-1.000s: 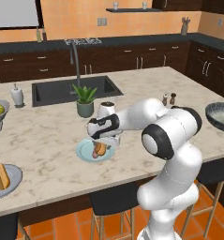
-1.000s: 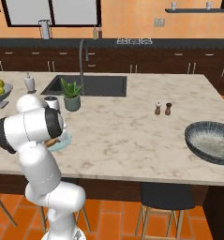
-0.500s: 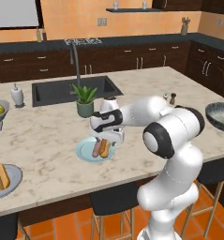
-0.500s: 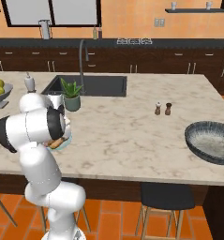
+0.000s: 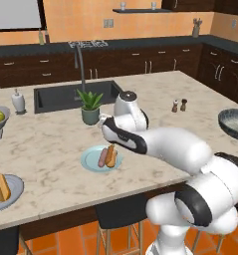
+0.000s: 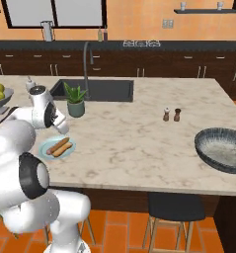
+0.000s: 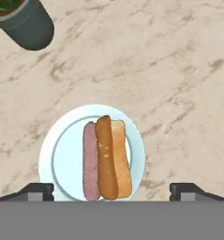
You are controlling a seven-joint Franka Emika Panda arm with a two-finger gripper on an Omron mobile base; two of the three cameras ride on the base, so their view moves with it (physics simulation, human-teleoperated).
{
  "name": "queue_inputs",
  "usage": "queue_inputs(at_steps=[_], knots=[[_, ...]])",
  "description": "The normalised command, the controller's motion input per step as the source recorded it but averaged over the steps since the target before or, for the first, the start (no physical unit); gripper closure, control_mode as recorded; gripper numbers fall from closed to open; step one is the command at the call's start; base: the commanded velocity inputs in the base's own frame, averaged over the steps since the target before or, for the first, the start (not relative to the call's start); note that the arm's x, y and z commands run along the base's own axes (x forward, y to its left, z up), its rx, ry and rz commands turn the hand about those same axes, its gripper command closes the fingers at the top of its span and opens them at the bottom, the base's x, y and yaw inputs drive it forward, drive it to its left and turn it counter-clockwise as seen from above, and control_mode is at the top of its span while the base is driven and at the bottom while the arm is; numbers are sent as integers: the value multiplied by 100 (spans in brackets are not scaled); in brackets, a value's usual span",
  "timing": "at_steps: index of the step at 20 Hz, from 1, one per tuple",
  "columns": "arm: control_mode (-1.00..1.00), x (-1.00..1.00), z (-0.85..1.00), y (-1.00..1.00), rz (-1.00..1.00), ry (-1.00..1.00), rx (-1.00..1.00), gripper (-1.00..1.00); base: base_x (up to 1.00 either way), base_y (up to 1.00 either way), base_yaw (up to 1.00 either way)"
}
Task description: Place one bun and one sausage from the bowl on each plate.
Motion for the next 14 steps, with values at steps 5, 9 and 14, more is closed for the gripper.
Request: queue_inputs(at_steps=[5,9,14], knots=[[-100,-100,100,-39,-1,-59,4,-100,0,0,0],[-100,-100,100,-30,-4,-54,7,-100,0,0,0],[-100,-100,100,-16,-8,-53,8,-100,0,0,0]])
